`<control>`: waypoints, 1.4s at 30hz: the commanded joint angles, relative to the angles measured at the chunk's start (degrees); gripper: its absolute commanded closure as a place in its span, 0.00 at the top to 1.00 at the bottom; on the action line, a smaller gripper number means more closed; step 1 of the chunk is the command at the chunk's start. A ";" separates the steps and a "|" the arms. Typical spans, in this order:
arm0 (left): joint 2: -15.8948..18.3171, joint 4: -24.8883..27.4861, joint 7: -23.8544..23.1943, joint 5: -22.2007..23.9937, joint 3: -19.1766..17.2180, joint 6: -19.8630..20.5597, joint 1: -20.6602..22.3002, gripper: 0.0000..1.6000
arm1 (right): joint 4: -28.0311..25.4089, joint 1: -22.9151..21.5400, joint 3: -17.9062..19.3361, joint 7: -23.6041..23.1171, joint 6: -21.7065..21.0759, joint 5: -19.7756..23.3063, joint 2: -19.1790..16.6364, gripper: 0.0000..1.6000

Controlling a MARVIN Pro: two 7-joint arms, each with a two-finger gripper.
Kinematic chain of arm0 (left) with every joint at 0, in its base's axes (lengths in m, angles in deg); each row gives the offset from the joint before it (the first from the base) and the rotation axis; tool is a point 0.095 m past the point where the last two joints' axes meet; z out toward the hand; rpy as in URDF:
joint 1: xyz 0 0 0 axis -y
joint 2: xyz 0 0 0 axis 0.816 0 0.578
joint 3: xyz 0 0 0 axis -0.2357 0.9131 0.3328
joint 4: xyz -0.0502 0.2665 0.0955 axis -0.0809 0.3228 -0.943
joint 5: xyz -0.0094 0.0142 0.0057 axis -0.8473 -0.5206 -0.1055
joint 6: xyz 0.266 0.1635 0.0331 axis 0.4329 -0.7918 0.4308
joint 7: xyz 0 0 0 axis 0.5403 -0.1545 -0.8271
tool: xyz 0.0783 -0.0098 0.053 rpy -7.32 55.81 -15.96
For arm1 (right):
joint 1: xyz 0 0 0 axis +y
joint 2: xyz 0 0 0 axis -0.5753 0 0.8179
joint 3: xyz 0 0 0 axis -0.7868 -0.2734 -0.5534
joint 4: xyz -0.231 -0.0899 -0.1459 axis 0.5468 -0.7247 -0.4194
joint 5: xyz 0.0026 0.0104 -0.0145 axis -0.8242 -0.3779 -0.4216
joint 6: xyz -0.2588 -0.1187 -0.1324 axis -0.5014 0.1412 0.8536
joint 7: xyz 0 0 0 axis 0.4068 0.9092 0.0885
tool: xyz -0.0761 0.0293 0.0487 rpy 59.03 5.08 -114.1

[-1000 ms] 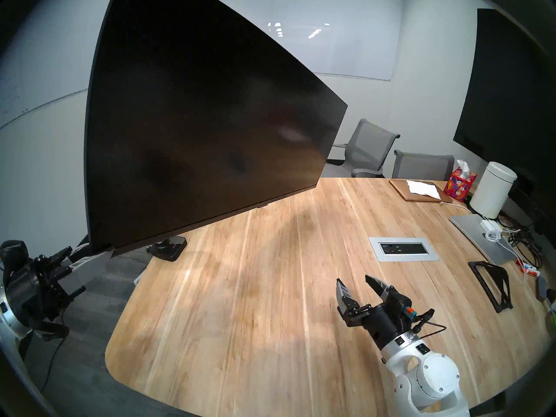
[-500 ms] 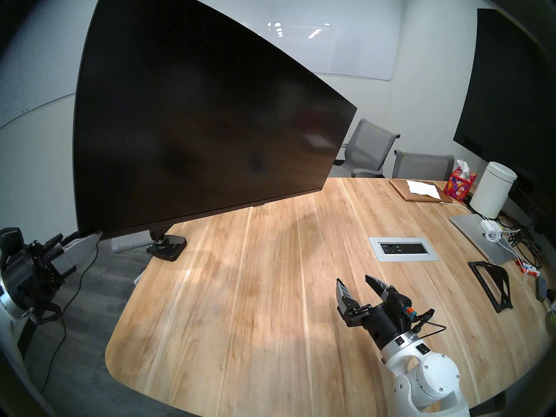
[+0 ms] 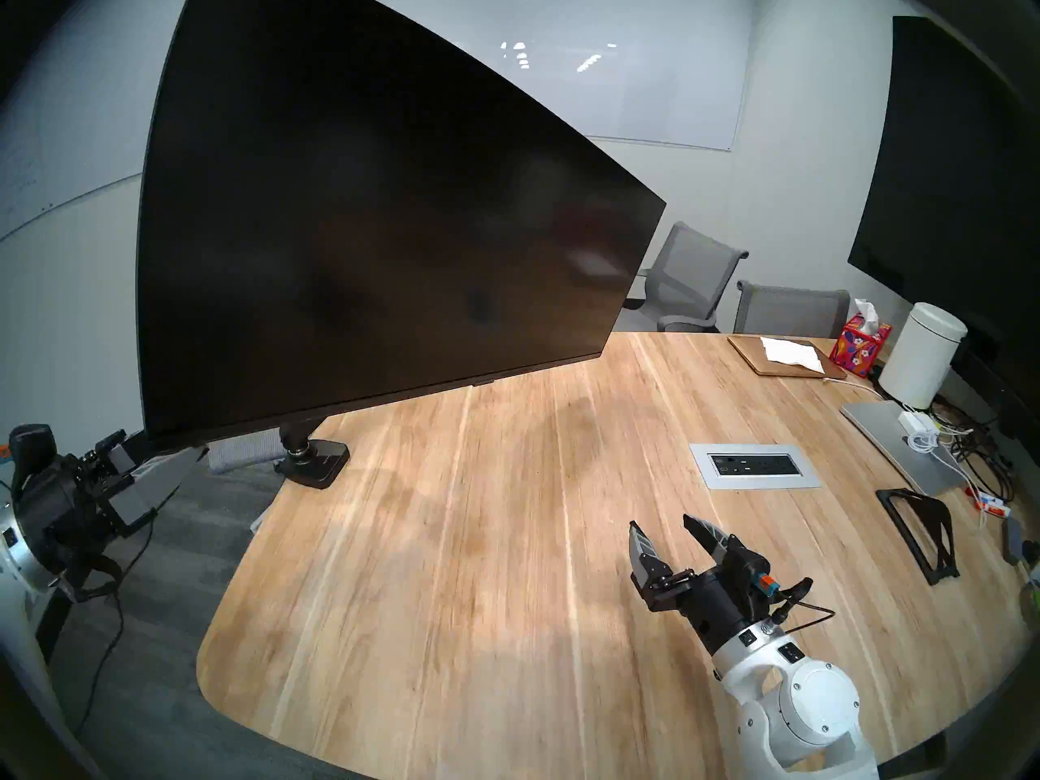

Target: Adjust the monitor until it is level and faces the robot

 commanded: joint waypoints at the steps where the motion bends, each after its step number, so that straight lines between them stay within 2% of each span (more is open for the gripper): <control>1: -0.45 1.15 -1.40 0.88 -1.31 0.27 -0.69 1.00 | -1.10 -0.11 0.11 0.03 0.01 -0.07 -0.07 1.00; 6: -1.68 2.36 -4.76 1.97 -3.24 0.64 -2.71 1.00 | -1.08 -0.12 0.11 0.02 0.04 -0.07 -0.06 1.00; 9: -2.35 3.20 -7.64 2.88 -4.75 1.60 -4.50 1.00 | -1.06 -0.13 0.11 0.01 0.05 -0.07 -0.05 1.00; 10: -2.44 3.59 -9.87 3.28 -5.51 2.37 -5.94 1.00 | -1.05 -0.13 0.11 0.00 0.06 -0.07 -0.05 1.00; 18: -2.85 6.38 -9.21 6.53 -5.96 3.67 -12.34 1.00 | -0.99 -0.17 0.12 -0.03 0.11 -0.06 -0.04 1.00; 19: -3.27 6.79 -8.12 6.76 -5.81 4.44 -11.92 1.00 | -0.98 -0.17 0.12 -0.03 0.11 -0.06 -0.04 1.00; 21: -2.98 7.23 -8.68 7.63 -6.05 3.67 -14.24 1.00 | -0.98 -0.17 0.12 -0.03 0.11 -0.06 -0.03 1.00; 27: -3.63 9.12 -7.09 10.57 -6.73 3.41 -17.03 1.00 | -0.97 -0.18 0.12 -0.05 0.12 -0.06 -0.02 1.00; 28: -3.32 9.08 -8.51 10.86 -7.06 2.65 -18.46 1.00 | -0.97 -0.18 0.13 -0.05 0.12 -0.06 -0.02 1.00; 29: -3.69 9.57 -6.86 11.68 -7.06 3.07 -18.01 1.00 | -0.97 -0.18 0.13 -0.05 0.12 -0.07 -0.02 1.00; 30: -3.32 9.55 -7.99 12.25 -7.44 2.36 -19.53 1.00 | -0.97 -0.18 0.13 -0.05 0.12 -0.07 -0.01 1.00; 32: -3.32 9.90 -7.31 13.74 -7.72 2.77 -19.95 1.00 | -0.97 -0.18 0.13 -0.06 0.12 -0.07 -0.01 1.00; 42: -3.32 10.76 -9.99 19.25 -10.90 -0.26 -25.28 1.00 | -0.98 -0.18 0.14 -0.08 0.11 -0.08 0.01 1.00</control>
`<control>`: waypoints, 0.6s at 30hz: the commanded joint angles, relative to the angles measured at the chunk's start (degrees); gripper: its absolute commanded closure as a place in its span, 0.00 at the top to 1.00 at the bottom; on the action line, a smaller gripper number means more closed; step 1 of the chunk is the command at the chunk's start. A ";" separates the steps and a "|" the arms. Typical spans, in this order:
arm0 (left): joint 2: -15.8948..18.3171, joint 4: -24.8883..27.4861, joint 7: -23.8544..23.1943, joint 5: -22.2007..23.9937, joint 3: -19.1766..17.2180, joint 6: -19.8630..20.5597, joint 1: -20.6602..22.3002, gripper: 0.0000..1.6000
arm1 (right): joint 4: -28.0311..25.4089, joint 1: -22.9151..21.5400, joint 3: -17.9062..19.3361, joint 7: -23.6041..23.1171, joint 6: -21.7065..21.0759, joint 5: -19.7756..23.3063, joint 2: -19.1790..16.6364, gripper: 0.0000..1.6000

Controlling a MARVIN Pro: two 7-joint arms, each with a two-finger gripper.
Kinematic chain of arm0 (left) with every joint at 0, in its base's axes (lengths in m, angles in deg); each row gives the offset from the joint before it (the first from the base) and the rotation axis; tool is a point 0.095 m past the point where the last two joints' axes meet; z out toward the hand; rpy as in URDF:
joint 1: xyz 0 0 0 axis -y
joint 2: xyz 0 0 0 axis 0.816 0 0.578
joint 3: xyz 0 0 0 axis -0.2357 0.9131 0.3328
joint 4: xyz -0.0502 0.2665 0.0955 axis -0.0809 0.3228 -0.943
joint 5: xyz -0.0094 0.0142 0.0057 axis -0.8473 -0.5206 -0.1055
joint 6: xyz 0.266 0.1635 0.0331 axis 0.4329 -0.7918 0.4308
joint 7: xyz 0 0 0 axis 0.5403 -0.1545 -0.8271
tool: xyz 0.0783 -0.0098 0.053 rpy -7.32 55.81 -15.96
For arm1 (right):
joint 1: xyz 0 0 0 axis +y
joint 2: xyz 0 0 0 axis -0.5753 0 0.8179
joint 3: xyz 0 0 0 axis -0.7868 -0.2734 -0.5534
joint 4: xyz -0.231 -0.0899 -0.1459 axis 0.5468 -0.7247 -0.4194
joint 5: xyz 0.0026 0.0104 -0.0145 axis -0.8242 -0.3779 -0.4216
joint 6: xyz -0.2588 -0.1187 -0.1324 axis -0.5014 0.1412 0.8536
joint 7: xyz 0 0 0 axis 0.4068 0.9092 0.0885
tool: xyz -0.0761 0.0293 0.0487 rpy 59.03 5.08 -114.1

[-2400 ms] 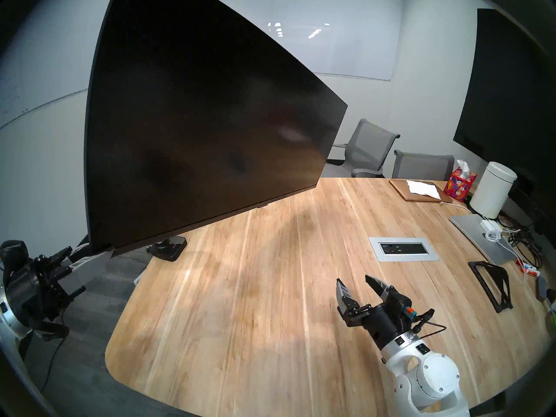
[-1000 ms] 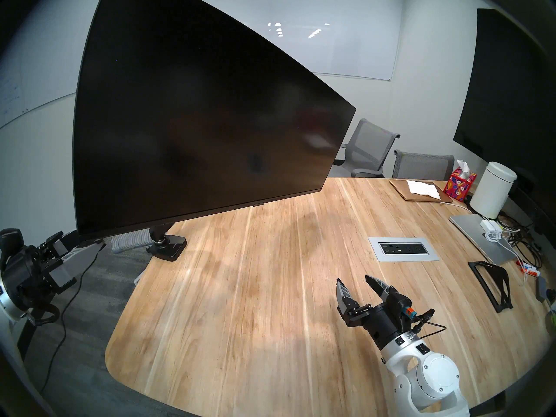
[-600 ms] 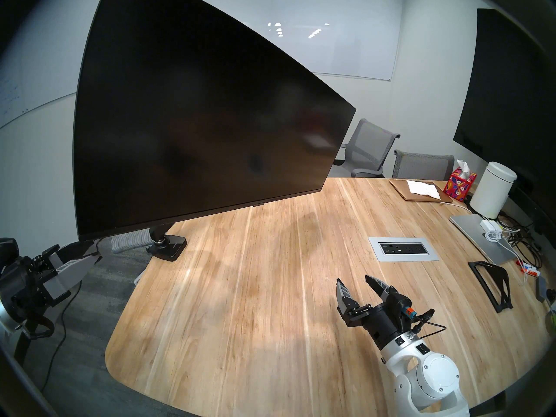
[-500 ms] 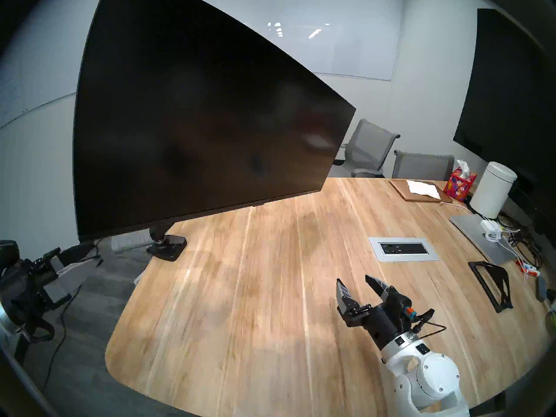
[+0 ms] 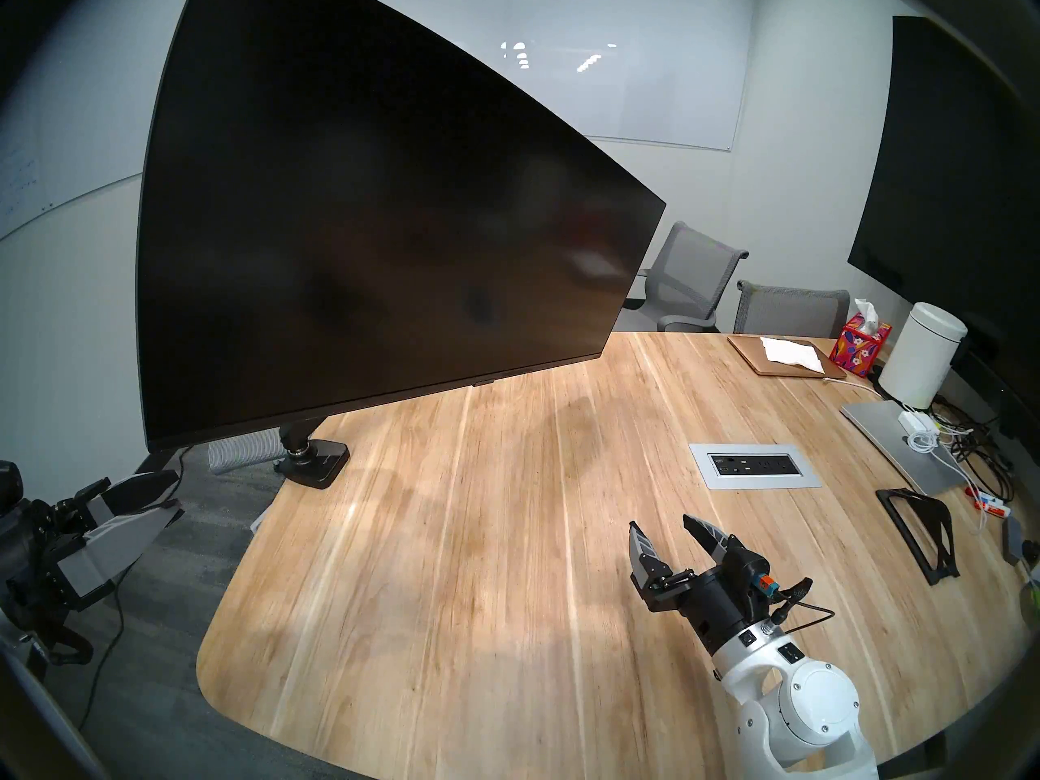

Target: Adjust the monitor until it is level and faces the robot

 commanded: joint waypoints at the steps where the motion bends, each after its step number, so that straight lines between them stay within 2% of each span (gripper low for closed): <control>1: 0.46 1.00 -6.17 3.83 -1.93 -2.34 -5.66 1.00 | -1.06 -0.16 0.11 0.02 0.10 -0.04 -0.05 1.00; 3: 0.63 0.69 -7.46 3.73 -2.01 -2.94 -6.38 0.98 | -1.07 -0.16 0.12 0.02 0.09 -0.04 -0.05 1.00; 4: 0.89 0.77 -6.68 4.29 -1.87 -3.50 -7.21 0.86 | -1.07 -0.16 0.12 0.02 0.09 -0.04 -0.05 1.00; 6: 1.19 0.41 -7.68 3.93 -1.67 -4.18 -7.78 0.49 | -1.09 -0.15 0.12 0.01 0.08 -0.05 -0.04 1.00; 8: 1.64 0.11 -8.27 3.86 -1.47 -5.13 -8.58 0.38 | -1.10 -0.15 0.12 0.01 0.07 -0.06 -0.04 1.00; 9: 1.84 -0.08 -8.86 3.63 -1.40 -5.46 -8.73 0.33 | -1.10 -0.14 0.12 0.01 0.06 -0.06 -0.03 1.00; 11: 2.29 -0.47 -9.76 3.15 -1.25 -6.29 -8.99 0.32 | -1.12 -0.14 0.13 0.01 0.05 -0.07 -0.03 1.00; 13: 2.83 -0.86 -10.16 2.56 -0.91 -7.15 -8.93 0.25 | -1.13 -0.13 0.13 0.01 0.03 -0.07 -0.02 1.00; 15: 2.87 -1.33 -11.20 1.05 -0.52 -7.49 -7.76 0.24 | -1.15 -0.12 0.13 0.02 0.02 -0.08 -0.02 1.00; 18: 2.97 -1.34 -9.27 0.27 0.50 -8.82 -6.77 0.17 | -1.16 -0.12 0.13 0.01 0.01 -0.09 -0.01 1.00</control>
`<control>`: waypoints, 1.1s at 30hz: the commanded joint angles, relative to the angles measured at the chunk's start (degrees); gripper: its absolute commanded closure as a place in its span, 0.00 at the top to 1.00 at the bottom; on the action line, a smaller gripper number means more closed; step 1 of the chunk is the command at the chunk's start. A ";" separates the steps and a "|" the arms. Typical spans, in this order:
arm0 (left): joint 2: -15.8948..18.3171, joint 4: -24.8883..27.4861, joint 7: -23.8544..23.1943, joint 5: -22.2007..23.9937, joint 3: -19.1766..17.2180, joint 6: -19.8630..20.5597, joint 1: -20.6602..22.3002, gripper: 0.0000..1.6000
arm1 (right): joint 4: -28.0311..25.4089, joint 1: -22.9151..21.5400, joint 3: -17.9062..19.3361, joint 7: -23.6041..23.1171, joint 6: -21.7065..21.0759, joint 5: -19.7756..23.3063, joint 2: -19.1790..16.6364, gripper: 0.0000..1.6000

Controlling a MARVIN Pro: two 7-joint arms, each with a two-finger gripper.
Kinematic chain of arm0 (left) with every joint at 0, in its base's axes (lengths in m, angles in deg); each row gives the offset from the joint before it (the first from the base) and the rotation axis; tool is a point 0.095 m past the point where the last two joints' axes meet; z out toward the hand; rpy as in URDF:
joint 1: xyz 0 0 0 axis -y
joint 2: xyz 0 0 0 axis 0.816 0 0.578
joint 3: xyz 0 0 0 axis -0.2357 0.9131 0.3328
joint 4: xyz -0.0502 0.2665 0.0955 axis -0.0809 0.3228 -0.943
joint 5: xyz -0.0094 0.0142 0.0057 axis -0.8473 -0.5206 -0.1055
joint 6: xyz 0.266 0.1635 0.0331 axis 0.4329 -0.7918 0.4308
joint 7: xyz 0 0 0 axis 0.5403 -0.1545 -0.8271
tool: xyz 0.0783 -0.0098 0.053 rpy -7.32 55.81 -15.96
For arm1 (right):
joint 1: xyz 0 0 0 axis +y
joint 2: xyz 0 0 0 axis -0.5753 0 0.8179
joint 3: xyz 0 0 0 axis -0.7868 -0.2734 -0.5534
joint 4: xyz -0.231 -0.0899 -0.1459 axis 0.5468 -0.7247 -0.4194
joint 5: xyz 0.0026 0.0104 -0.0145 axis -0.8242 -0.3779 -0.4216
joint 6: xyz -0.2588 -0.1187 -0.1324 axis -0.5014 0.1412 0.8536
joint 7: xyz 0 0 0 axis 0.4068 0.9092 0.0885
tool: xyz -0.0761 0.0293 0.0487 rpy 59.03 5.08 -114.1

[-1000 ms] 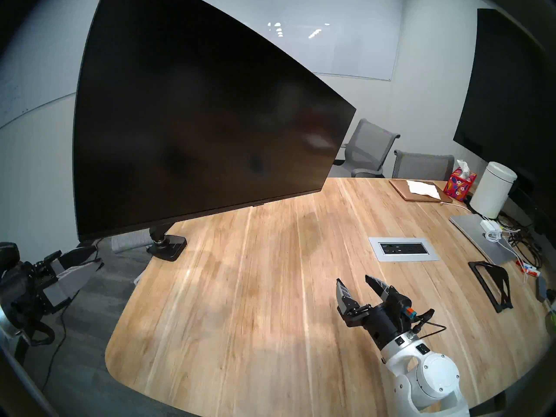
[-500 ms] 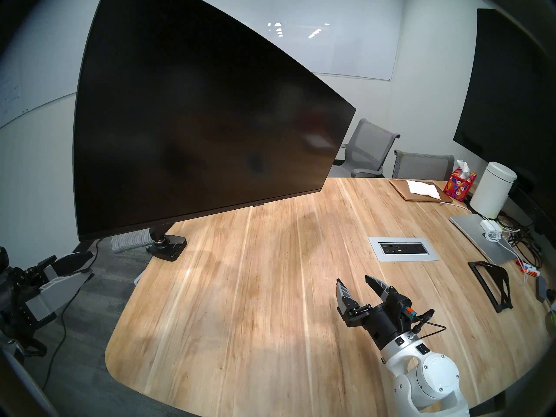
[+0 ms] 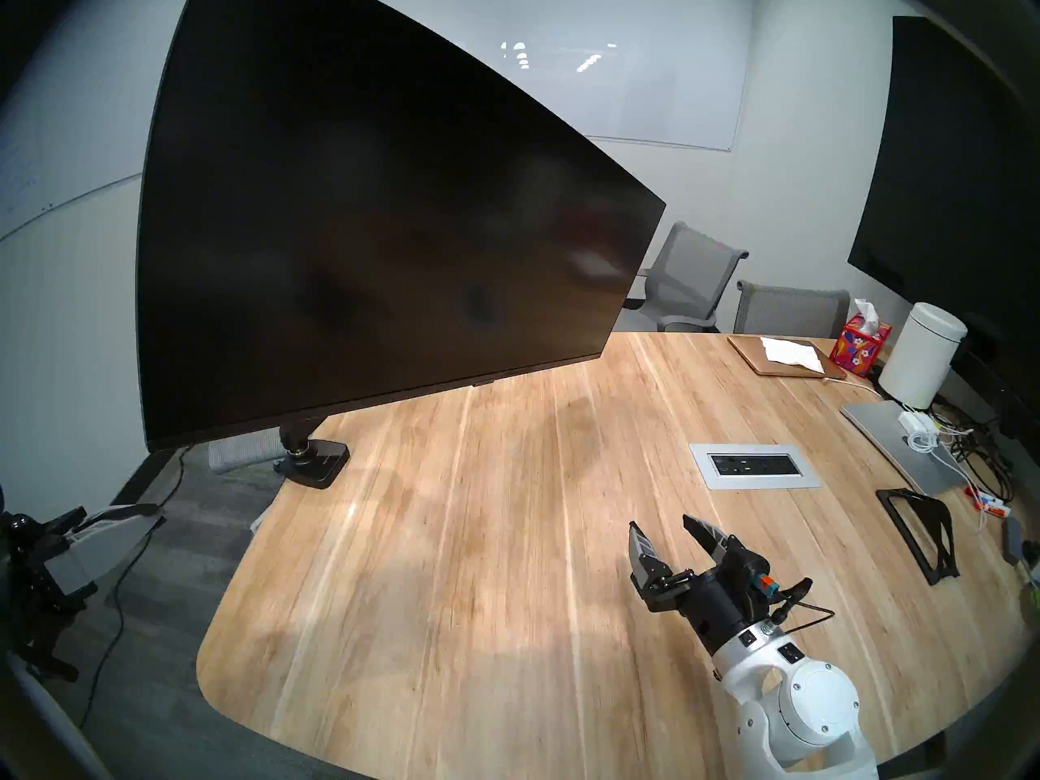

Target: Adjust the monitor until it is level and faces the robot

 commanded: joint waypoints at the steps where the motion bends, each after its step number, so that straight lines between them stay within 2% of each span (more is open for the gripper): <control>1: 0.99 -0.12 -2.02 -2.05 1.70 -2.72 0.56 0.11 | -1.17 -0.12 0.12 0.06 0.01 -0.06 -0.04 1.00; 3: 0.90 -0.06 -0.75 -2.67 2.46 -3.41 1.41 0.00 | -1.17 -0.12 0.12 0.06 0.01 -0.07 -0.04 1.00; 23: -1.99 1.78 11.12 -5.85 7.65 -8.40 9.35 0.00 | -1.16 -0.13 0.14 0.00 0.01 -0.10 0.01 1.00; 33: -1.25 1.90 15.79 -6.07 8.75 -8.10 11.36 0.00 | -1.17 -0.12 0.15 -0.02 -0.01 -0.12 0.04 1.00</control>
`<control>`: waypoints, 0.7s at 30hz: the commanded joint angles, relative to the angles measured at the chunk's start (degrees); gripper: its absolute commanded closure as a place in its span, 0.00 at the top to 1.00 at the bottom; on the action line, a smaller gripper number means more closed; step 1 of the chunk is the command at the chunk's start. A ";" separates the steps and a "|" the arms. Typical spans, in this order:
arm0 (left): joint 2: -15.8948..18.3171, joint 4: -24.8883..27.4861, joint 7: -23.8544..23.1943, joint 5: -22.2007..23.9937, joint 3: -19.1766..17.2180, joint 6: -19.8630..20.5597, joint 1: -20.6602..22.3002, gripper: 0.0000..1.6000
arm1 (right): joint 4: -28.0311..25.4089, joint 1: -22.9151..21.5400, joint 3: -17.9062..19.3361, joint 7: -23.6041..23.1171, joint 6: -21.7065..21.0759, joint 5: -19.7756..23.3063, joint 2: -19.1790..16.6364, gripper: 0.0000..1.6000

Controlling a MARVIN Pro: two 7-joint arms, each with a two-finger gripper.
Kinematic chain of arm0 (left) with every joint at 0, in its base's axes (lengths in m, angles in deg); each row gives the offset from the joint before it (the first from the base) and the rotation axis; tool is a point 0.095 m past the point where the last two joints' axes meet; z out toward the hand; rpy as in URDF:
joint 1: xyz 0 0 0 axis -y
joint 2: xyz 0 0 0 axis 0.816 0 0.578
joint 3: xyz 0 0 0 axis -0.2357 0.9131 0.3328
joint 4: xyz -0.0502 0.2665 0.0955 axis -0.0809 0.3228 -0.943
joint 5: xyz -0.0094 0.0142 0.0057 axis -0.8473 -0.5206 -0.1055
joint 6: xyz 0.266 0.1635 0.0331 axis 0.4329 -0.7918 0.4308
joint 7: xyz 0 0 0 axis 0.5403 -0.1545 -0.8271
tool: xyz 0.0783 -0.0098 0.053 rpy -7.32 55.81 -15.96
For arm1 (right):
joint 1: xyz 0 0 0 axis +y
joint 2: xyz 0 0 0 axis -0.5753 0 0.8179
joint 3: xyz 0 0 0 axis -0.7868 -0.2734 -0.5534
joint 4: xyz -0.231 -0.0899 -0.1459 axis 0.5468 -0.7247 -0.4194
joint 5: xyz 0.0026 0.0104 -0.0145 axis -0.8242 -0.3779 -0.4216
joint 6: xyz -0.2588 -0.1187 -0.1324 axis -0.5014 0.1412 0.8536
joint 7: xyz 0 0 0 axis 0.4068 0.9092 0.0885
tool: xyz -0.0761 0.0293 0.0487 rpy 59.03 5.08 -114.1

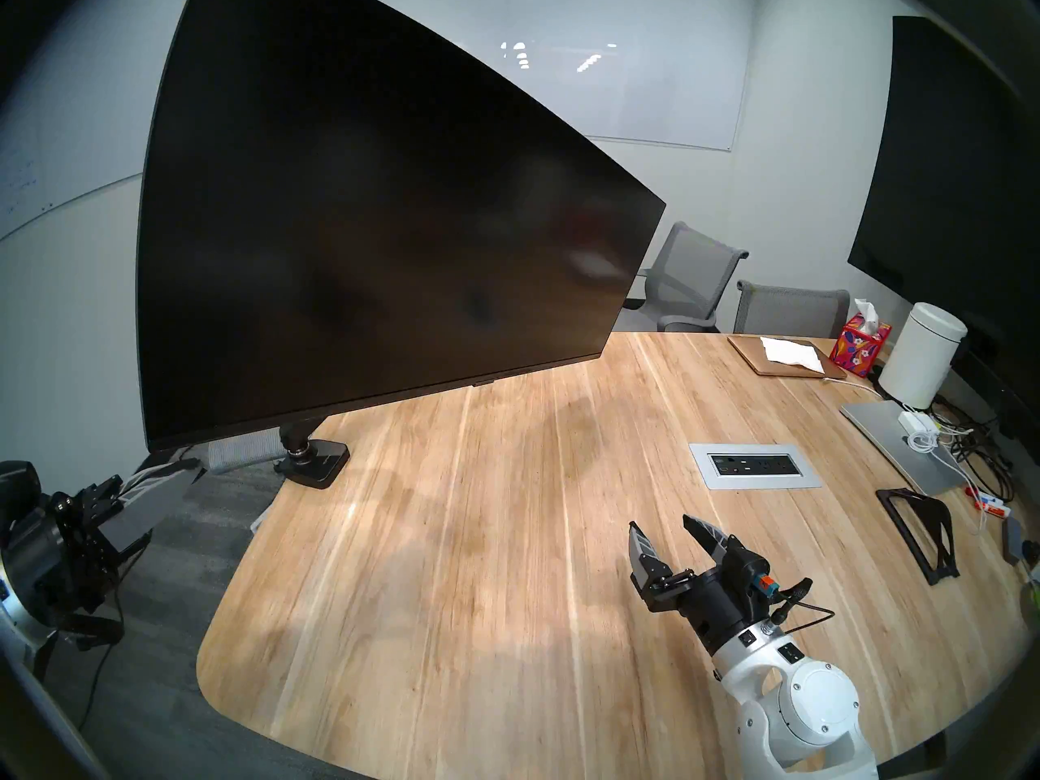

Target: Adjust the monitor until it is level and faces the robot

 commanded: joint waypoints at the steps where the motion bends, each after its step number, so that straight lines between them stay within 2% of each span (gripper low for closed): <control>1: 0.09 0.82 2.84 -0.20 0.03 -0.51 1.88 0.00 | -1.16 -0.13 0.12 0.06 0.00 -0.06 -0.04 1.00; 21: 0.82 -0.06 7.20 -2.15 1.98 -0.32 4.33 0.00 | -1.17 -0.13 0.15 0.01 -0.02 -0.10 0.03 1.00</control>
